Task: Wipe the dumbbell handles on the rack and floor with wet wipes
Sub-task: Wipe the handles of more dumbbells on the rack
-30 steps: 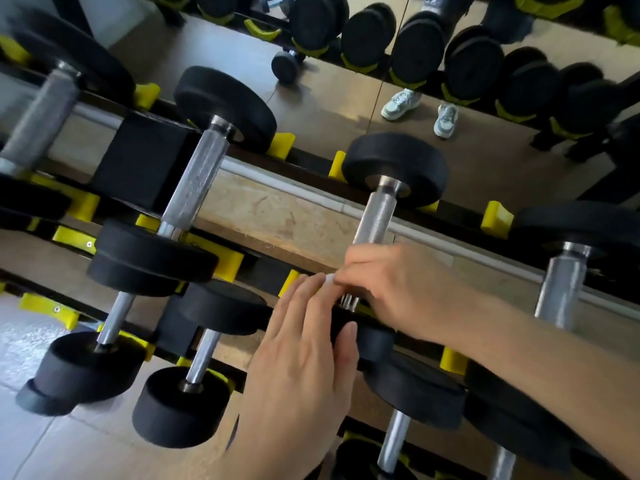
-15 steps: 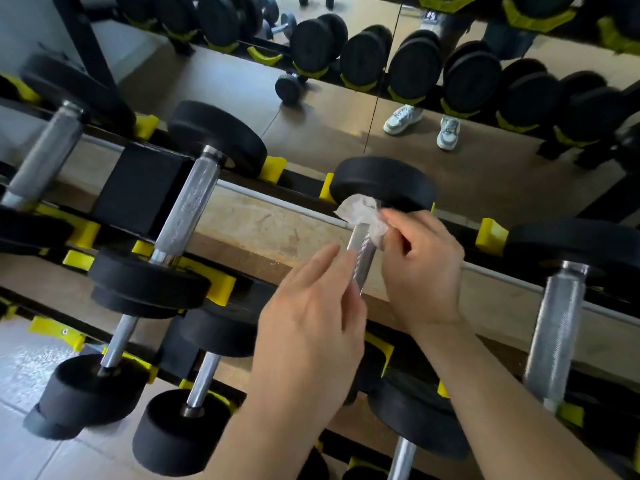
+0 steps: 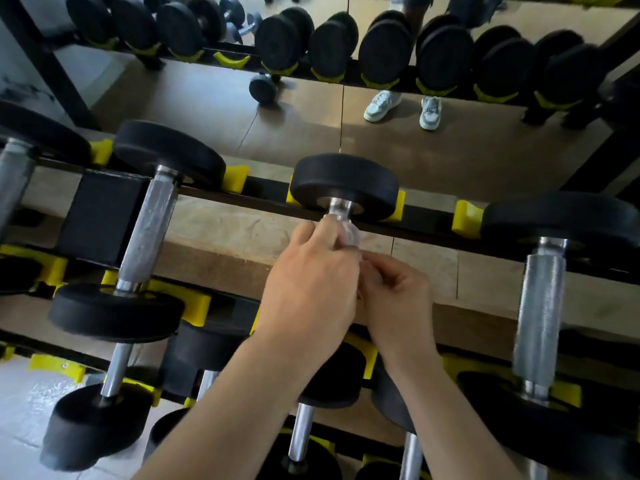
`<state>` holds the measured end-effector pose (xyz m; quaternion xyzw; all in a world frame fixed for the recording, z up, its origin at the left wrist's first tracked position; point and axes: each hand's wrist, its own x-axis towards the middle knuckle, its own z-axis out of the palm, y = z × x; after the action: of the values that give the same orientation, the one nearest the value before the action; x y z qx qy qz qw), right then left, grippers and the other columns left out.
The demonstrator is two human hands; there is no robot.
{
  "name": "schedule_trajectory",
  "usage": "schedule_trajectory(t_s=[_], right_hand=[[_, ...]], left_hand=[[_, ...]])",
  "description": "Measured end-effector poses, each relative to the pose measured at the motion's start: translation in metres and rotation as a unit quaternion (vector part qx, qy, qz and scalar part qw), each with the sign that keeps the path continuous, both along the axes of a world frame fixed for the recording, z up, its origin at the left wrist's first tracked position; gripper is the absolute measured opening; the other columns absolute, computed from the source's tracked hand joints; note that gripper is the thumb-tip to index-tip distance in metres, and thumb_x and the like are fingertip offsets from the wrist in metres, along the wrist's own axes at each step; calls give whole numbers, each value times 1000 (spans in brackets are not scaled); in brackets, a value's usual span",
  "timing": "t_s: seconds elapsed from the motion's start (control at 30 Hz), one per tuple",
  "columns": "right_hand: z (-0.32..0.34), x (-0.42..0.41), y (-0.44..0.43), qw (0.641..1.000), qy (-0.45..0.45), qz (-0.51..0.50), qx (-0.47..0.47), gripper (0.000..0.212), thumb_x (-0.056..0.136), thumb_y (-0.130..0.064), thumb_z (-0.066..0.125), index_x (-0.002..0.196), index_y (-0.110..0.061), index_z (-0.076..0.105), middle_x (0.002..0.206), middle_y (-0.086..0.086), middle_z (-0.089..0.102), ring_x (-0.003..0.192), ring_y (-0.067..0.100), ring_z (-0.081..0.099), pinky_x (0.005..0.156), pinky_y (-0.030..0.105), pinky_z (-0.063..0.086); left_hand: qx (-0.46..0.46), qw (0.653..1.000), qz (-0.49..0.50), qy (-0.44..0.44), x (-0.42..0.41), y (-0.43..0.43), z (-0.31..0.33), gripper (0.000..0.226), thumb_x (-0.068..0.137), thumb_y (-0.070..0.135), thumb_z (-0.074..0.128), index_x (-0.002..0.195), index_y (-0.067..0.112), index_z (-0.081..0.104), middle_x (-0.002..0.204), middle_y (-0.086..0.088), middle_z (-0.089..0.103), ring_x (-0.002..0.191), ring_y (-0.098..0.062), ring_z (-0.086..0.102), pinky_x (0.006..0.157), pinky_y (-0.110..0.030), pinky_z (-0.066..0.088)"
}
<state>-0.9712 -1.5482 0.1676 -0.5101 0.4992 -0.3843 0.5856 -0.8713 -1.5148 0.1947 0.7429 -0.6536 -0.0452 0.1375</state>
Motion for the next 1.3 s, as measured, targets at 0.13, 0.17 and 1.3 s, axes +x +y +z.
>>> schedule_trajectory(t_s=[0.13, 0.17, 1.3], right_hand=[[1, 15, -14, 990, 44, -87, -101, 22, 88, -2, 63, 99, -19, 70, 88, -9, 71, 83, 0, 66, 71, 17, 53], [0, 18, -10, 985, 69, -95, -129, 20, 88, -3, 63, 97, -19, 71, 89, -9, 71, 84, 1, 66, 75, 21, 55], [37, 11, -3, 722, 373, 395, -428, 9, 79, -6, 71, 86, -11, 74, 86, 4, 62, 76, 25, 62, 64, 37, 53]], left_hand=[[-11, 997, 32, 67, 10, 1, 5, 22, 90, 24, 62, 111, 23, 69, 104, 2, 53, 94, -8, 38, 73, -18, 31], [-4, 997, 28, 77, 11, 2, 6, 25, 91, 23, 60, 115, 23, 67, 106, 2, 53, 96, -10, 42, 75, -20, 34], [-108, 916, 264, 282, -15, 91, -3, 32, 86, 34, 52, 116, 32, 64, 111, 19, 51, 107, -6, 51, 83, -14, 41]])
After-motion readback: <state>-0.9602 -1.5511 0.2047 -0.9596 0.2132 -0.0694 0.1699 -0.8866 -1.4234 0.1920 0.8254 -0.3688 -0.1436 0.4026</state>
